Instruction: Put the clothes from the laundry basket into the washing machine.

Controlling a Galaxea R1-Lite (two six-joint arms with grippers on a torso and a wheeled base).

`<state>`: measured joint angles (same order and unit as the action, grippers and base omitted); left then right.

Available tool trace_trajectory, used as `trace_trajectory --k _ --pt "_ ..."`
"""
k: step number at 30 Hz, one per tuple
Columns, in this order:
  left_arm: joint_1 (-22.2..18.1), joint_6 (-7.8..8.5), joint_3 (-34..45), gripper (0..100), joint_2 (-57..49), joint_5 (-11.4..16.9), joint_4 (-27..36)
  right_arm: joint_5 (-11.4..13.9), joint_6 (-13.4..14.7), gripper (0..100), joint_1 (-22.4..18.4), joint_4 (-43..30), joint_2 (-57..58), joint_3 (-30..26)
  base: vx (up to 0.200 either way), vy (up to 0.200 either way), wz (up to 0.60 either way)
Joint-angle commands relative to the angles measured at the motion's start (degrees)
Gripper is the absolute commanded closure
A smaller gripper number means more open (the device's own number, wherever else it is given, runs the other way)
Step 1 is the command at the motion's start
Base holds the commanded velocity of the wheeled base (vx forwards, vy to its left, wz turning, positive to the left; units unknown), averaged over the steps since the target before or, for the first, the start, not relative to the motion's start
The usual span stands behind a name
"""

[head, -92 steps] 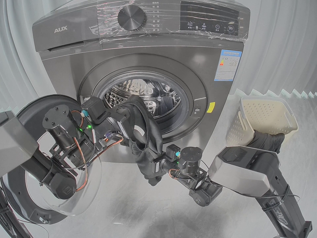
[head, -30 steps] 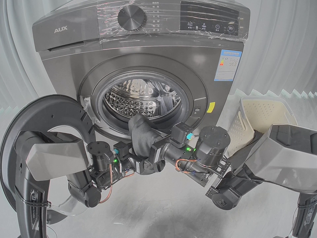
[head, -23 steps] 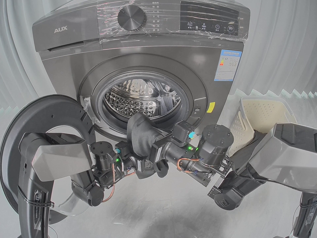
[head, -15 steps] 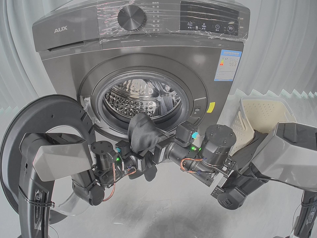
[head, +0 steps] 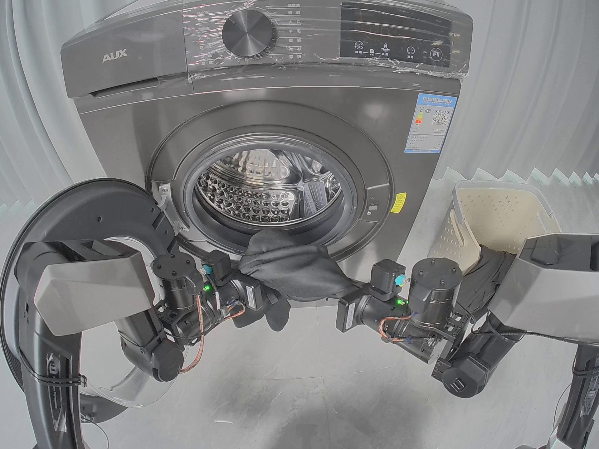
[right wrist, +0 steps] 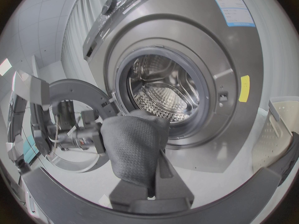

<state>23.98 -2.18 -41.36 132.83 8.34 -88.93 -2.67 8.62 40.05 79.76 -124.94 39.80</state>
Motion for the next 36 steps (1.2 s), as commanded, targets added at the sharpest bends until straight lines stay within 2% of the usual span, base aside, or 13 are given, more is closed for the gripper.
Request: trace_trajectory --k 1,5,6,11,16,18,21,23,24,27,29,31,36 --pt "0.02 -0.10 1.11 100 -3.37 -0.08 -0.10 -0.14 -0.09 100 -0.32 0.04 -0.83 -2.36 0.000 0.000 0.00" --pt "-0.07 -0.98 1.81 100 -4.68 -0.08 -0.10 -0.23 -0.09 100 0.30 0.31 -1.18 -2.10 0.000 0.000 0.00" --pt "-0.07 -0.98 1.81 100 -4.68 -0.08 -0.10 -0.23 -0.09 0 0.38 0.31 -1.18 -2.10 0.000 0.000 0.00" --pt "-0.07 -1.33 2.52 100 -6.18 -1.57 -0.10 -0.23 0.08 0 1.26 0.31 -0.57 -2.80 0.000 0.000 0.00" --pt "-0.16 -1.95 6.29 100 -12.15 -2.54 -0.10 0.56 -0.80 0 1.70 0.74 1.63 -16.42 0.000 0.000 0.00" --pt "0.37 -4.15 10.25 100 -17.08 -2.19 -0.10 0.47 -0.71 0 1.61 0.92 2.07 -20.73 0.000 0.000 0.00" --pt "0.63 -7.57 16.31 100 -22.79 -2.01 -0.01 0.12 -0.27 0 0.38 1.18 4.71 -22.05 0.000 0.000 0.00" --pt "0.54 -8.54 19.13 100 -24.99 -2.01 0.07 -0.05 -0.27 0 -1.02 1.18 6.20 -22.31 0.000 0.000 0.00" --pt "0.28 -8.89 21.94 100 -26.48 -1.92 0.07 0.03 -0.44 0 -3.31 1.27 7.26 -22.66 0.000 0.000 0.00" --pt "0.10 -9.24 25.63 100 -27.01 -1.83 0.07 0.21 -0.18 0 -6.47 1.45 8.22 -22.75 0.000 0.000 0.00" --pt "0.54 -8.19 26.33 100 -26.39 -2.01 -0.10 0.30 0.08 0 -8.14 2.68 7.87 -23.28 0.000 0.000 0.00" --pt "2.21 -7.22 26.33 100 -26.57 -2.54 -0.10 0.56 0.35 0 -8.93 7.42 7.34 -25.12 0.000 0.000 0.00" --pt "2.65 -7.49 25.89 100 -25.95 -2.89 -0.10 -0.05 1.40 0 -7.26 8.74 6.20 -26.79 0.000 0.000 0.00"
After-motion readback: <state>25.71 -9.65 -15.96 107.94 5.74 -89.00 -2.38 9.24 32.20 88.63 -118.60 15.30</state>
